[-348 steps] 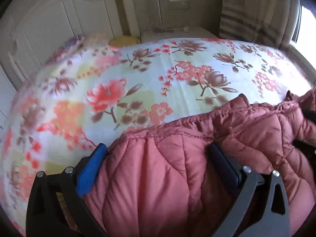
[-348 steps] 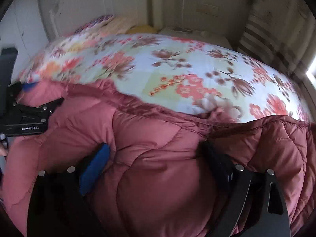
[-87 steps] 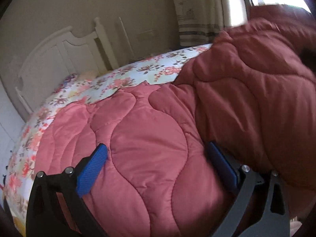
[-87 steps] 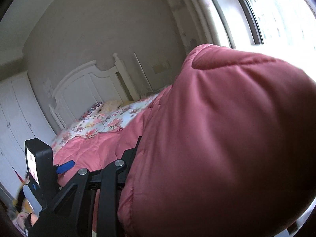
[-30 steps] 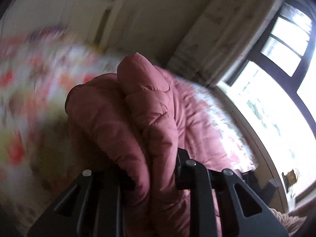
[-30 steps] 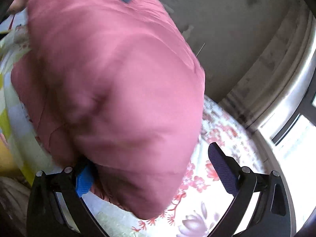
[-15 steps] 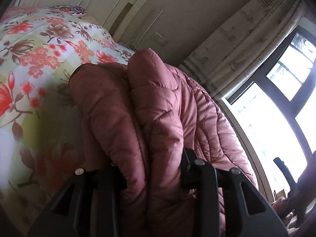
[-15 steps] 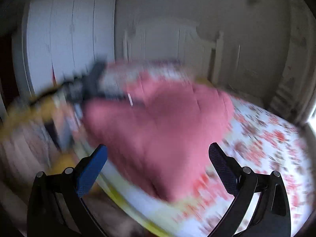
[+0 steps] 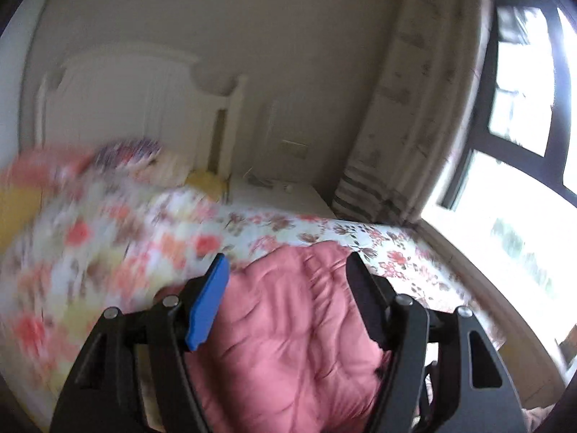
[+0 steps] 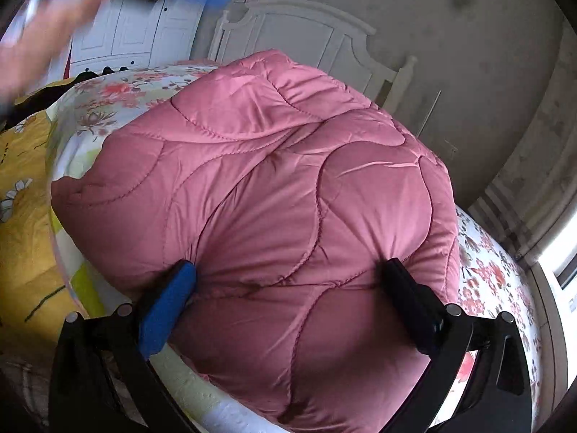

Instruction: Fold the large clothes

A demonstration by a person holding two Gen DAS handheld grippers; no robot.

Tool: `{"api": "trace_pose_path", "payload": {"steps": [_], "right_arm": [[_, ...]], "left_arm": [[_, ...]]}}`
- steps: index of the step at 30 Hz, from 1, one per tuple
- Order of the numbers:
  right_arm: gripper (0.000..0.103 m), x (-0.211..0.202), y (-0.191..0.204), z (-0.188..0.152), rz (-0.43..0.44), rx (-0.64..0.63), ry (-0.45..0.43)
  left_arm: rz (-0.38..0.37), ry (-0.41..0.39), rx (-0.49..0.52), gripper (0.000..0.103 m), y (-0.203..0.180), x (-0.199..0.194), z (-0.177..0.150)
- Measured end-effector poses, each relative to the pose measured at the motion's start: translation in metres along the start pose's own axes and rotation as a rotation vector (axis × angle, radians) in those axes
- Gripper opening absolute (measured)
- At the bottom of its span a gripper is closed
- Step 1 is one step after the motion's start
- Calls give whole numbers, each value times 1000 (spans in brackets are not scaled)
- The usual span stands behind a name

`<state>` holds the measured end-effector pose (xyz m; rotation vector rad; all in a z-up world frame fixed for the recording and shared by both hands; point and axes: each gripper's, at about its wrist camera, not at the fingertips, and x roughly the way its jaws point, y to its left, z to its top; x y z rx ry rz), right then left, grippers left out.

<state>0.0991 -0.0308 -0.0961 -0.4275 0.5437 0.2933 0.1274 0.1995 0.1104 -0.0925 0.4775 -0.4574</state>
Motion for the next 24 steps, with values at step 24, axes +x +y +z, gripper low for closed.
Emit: {"api": "trace_pose_path", "payload": {"steps": [24], "right_arm": [[96, -36, -9, 7, 158, -36, -37]], "left_arm": [[270, 315, -123, 83, 75, 158, -80]]}}
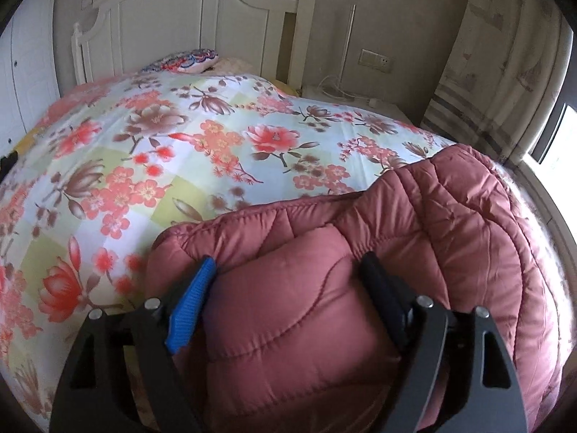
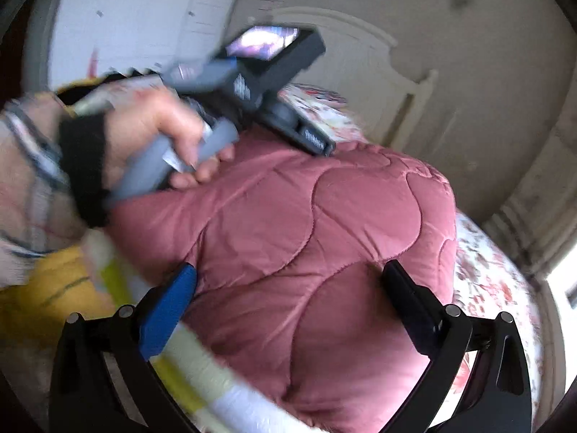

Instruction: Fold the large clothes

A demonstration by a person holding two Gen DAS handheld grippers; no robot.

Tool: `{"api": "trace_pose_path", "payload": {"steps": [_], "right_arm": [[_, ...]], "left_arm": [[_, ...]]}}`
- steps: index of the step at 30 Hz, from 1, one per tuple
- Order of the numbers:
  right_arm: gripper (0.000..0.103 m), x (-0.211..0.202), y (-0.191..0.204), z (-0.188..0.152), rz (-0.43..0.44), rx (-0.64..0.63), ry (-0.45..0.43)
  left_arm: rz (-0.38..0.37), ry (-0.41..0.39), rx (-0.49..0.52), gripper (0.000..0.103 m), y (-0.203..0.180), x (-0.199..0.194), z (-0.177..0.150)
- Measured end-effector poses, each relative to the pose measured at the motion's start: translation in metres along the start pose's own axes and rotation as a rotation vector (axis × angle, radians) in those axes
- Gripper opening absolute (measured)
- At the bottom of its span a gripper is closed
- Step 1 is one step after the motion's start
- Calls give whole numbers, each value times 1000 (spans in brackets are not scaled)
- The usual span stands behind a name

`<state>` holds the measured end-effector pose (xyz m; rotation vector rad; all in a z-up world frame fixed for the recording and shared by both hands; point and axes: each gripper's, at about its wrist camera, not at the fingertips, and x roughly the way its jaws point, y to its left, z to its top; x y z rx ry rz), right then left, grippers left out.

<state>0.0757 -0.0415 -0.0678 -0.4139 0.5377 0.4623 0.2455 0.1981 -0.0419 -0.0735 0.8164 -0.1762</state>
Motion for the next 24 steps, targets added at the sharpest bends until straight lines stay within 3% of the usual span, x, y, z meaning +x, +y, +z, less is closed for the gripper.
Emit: {"api": "trace_pose_path", "payload": {"steps": [2, 7, 8, 10, 12, 14, 18, 21, 23, 24], "right_arm": [[95, -17, -23, 9, 3, 50, -58], [73, -11, -93, 22, 7, 218, -116], [70, 0, -99, 20, 33, 242, -94], [71, 41, -102, 7, 86, 243, 29], [71, 50, -105, -7, 121, 252, 10], [70, 44, -111, 2, 135, 226, 50], [70, 34, -131, 39, 52, 157, 28], [70, 53, -162, 67, 14, 221, -6], [70, 87, -172, 69, 14, 233, 66], [69, 118, -173, 59, 57, 243, 176]], "left_arm": [[-26, 10, -16, 83, 3, 2, 0], [-36, 11, -23, 83, 4, 3, -1], [-38, 9, -24, 84, 5, 3, -1], [-49, 13, -29, 84, 7, 4, -1], [-52, 13, -32, 84, 7, 3, -1], [-37, 10, -25, 84, 5, 2, -1], [-41, 7, -28, 84, 5, 2, -1], [-44, 5, -32, 84, 5, 1, -2], [-32, 6, -41, 84, 7, 0, -2], [-34, 11, -44, 85, 9, 1, -2]]}}
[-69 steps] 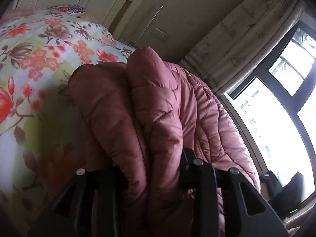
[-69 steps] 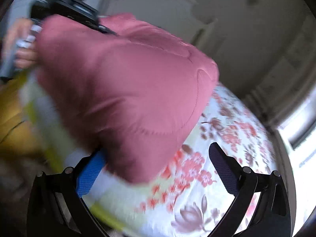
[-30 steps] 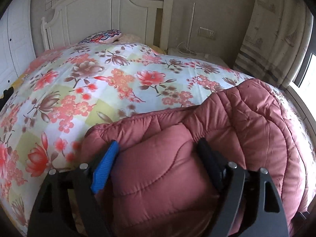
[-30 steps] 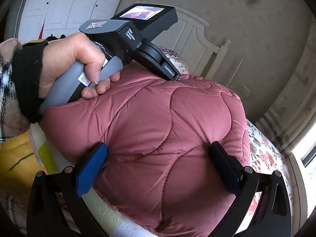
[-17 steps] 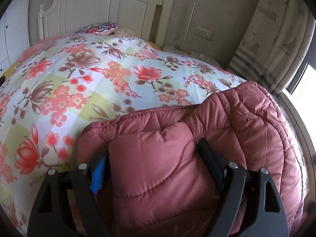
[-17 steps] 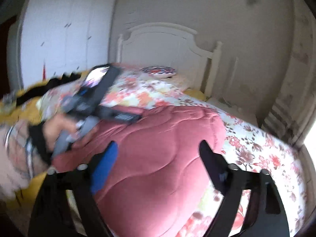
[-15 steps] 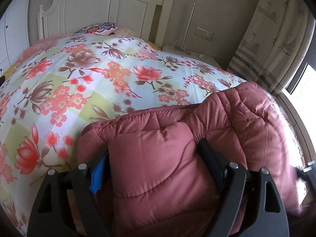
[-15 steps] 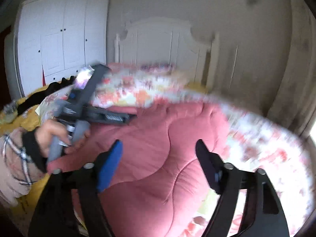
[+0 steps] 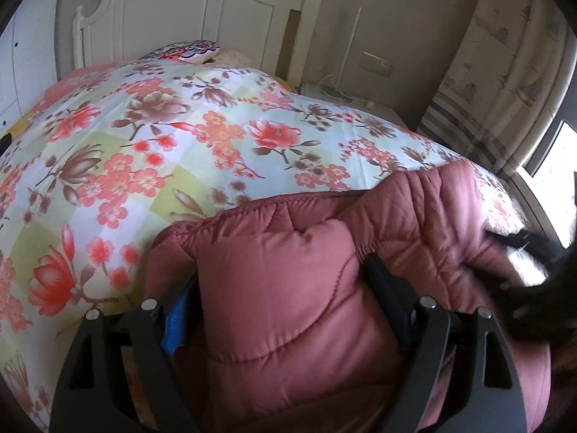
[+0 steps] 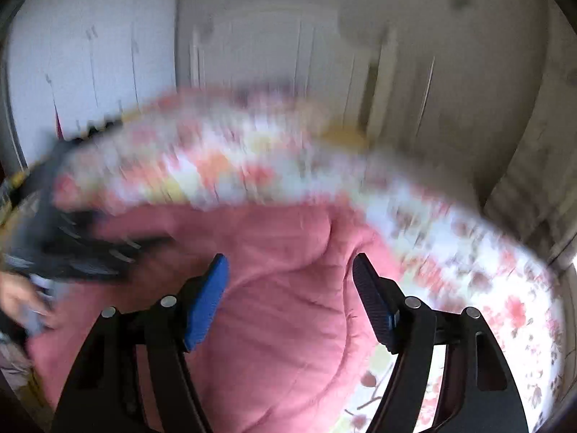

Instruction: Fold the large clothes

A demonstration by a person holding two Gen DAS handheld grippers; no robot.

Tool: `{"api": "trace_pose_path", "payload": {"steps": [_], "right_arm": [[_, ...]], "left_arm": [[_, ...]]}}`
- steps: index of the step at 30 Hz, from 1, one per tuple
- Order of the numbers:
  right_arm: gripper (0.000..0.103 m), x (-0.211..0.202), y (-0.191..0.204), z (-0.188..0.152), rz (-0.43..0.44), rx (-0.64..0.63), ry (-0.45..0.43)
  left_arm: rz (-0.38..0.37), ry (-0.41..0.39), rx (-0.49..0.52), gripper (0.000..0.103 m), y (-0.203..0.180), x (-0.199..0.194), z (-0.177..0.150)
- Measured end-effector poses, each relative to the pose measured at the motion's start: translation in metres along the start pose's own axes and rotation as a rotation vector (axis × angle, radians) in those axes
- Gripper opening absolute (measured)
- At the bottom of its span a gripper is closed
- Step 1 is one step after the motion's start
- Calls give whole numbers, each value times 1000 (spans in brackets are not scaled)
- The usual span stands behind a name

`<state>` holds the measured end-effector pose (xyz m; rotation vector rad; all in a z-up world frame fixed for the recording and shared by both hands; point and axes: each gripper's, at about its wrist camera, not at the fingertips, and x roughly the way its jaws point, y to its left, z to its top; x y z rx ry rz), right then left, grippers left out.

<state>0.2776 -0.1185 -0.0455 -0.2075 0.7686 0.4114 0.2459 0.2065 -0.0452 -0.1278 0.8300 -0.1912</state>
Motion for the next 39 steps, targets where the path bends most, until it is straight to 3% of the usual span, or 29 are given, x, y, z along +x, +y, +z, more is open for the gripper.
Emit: {"api": "trace_pose_path", "payload": {"steps": [1, 5, 8, 12, 13, 15, 16, 19, 22, 25, 26, 28, 30, 33, 34, 37, 39], "right_arm": [[69, 22, -4, -8, 39, 25, 56], [69, 18, -17, -11, 73, 66, 42], [69, 4, -23, 13, 16, 54, 11], [69, 9, -44, 53, -9, 154, -60], [69, 20, -44, 57, -29, 147, -38], [73, 69, -39, 54, -115, 73, 130], [74, 98, -39, 44, -95, 63, 238], [80, 100, -59, 38, -59, 195, 228], [81, 67, -58, 34, -120, 196, 160], [81, 6, -42, 25, -171, 181, -3], [82, -26, -29, 15, -151, 158, -82], [96, -62, -7, -6, -91, 110, -143], [96, -72, 15, -23, -62, 45, -130], [96, -50, 47, -58, -57, -33, -41], [96, -47, 44, -65, -48, 3, -68], [96, -56, 29, -62, -12, 128, -28], [96, -77, 41, -64, -43, 96, -76]], "left_arm": [[-12, 3, -3, 85, 1, 1, 0], [2, -3, 9, 86, -1, -1, 0], [3, -9, 10, 86, 0, -2, -1], [2, -6, 5, 86, 1, -2, -2], [4, -5, 3, 86, 1, -2, -1], [8, 5, -3, 87, 3, 1, -1], [0, 7, -8, 87, 4, 1, 0], [-5, 10, 1, 89, 4, 2, 0], [-4, 9, -1, 90, 5, 2, 0], [-10, 10, -8, 90, 7, 2, 0], [-8, 9, -7, 90, 7, 2, 0], [-8, 10, -7, 90, 7, 2, 0], [-7, 11, -6, 91, 8, 2, 0], [2, 13, 3, 92, 7, 3, -2], [8, 15, 6, 92, 7, 3, -2], [15, 19, 8, 93, 7, 3, -1], [13, 20, 4, 94, 7, 3, -1]]}}
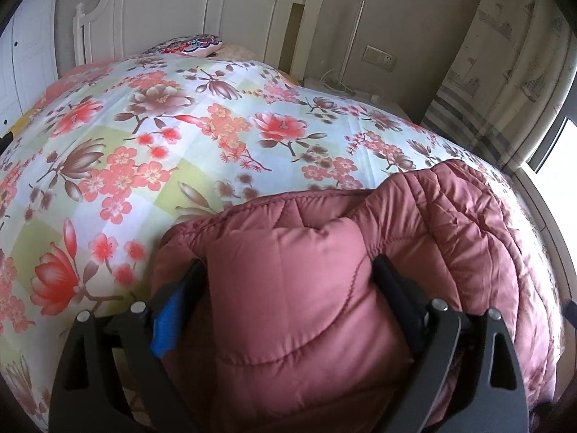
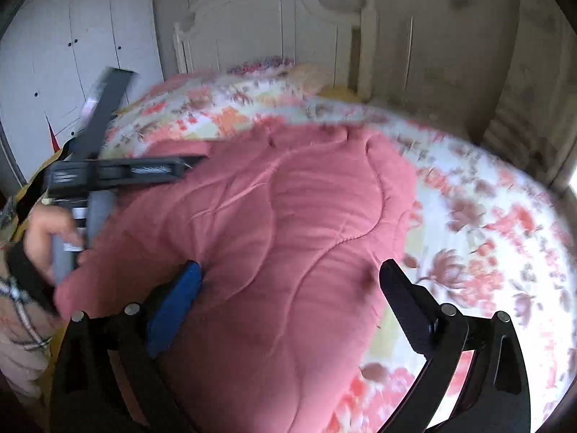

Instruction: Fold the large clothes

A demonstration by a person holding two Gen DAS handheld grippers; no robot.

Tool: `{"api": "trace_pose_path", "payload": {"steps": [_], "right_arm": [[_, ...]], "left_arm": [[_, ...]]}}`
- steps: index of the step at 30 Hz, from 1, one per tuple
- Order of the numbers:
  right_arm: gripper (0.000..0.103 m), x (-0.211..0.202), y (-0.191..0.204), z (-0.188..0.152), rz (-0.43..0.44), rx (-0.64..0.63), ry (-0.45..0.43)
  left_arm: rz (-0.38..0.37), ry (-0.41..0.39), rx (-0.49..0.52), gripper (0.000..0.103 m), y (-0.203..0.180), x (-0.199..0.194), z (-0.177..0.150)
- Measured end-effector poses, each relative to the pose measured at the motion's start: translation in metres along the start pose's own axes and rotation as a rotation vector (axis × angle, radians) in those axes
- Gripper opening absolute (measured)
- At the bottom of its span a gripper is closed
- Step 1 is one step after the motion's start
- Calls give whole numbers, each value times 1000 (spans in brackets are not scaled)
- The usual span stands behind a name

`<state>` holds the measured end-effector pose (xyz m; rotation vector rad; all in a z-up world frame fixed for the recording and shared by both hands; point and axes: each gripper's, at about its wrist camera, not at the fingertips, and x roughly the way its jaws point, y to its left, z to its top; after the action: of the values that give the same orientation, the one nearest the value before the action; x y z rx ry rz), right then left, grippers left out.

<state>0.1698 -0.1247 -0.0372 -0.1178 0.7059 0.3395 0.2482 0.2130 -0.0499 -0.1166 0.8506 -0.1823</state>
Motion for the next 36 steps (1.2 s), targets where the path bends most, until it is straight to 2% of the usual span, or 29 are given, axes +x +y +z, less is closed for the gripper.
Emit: {"api": "trace_pose_path", "payload": {"steps": [2, 4, 5, 8, 10, 13, 15, 16, 18, 20, 27, 29, 32, 33, 36], "right_arm": [[96, -23, 24, -12, -40, -104, -101], [96, -19, 42, -32, -100, -183, -98], [96, -15, 45, -39, -117, -184, -95], [99, -3, 23, -49, -36, -45, -82], [99, -9, 22, -41, -32, -51, -57], [99, -38, 29, -33, -60, -84, -140], [99, -48, 31, -37, -34, -86, -183], [99, -42, 32, -40, -27, -97, -171], [99, -17, 32, -49, -28, -94, -64], [99, -16, 28, -58, -22, -63, -89], [99, -16, 29, -53, -22, -57, -66], [99, -20, 27, -51, 3, -32, -50], [99, -27, 6, -45, 83, 63, -32], [99, -30, -4, -44, 115, 118, -32], [99, -33, -39, -47, 201, 296, -28]], "left_arm": [[6, -6, 3, 94, -2, -1, -1], [22, -20, 11, 95, -4, -4, -2], [30, -24, 14, 95, -5, -4, -3], [54, -33, 29, 95, -8, -6, -4], [56, -34, 29, 95, -7, -6, -4], [46, -35, 19, 95, -5, -7, -4], [45, -38, 17, 96, -4, -7, -4], [43, -40, 18, 96, -4, -8, -4], [50, -41, 19, 96, -4, -8, -4], [51, -41, 19, 96, -4, -8, -4], [38, -29, 18, 97, -3, -9, -4], [-15, -10, 7, 97, 4, -15, -4], [-166, 2, -91, 100, 29, -29, -10], [-226, 3, -140, 100, 40, -35, -15], [-339, -7, -199, 100, 57, -52, -30]]}}
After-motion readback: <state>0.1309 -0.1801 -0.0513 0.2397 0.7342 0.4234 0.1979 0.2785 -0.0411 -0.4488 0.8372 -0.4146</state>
